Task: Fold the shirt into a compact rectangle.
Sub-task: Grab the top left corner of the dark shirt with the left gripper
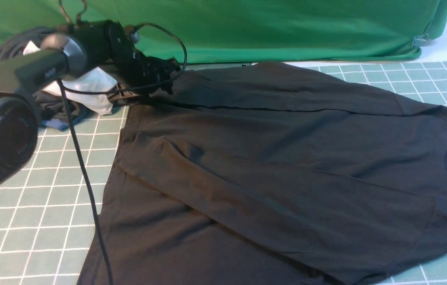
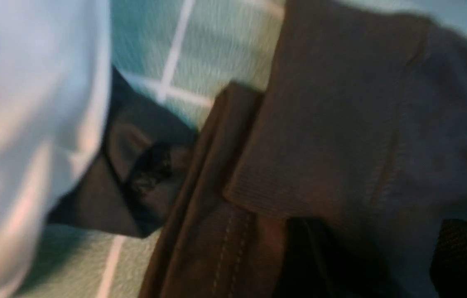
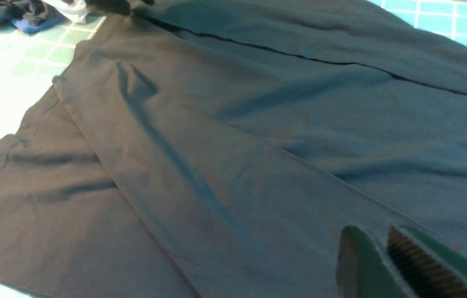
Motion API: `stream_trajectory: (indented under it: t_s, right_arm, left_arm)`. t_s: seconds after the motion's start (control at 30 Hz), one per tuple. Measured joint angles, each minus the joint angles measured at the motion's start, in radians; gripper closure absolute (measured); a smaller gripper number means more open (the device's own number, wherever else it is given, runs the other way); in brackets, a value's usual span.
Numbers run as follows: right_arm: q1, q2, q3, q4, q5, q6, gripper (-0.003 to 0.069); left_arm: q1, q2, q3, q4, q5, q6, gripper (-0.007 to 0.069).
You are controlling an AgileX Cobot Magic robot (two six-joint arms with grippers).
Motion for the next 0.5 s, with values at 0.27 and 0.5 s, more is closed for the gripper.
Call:
stream_trajectory:
  t_s: [0.27,0.5]
  right_arm:
    - [0.0,0.0,0.0,0.0,0.007,0.001,0.0557]
    - [0.0,0.0,0.0,0.0,0.007,0.001,0.0552]
  left_arm:
    - [0.0,0.017,-0.01,-0.028,-0.057,0.0,0.0246]
    - [0.002,0.022,-0.01,-0.029,-0.054,0.034,0.0569]
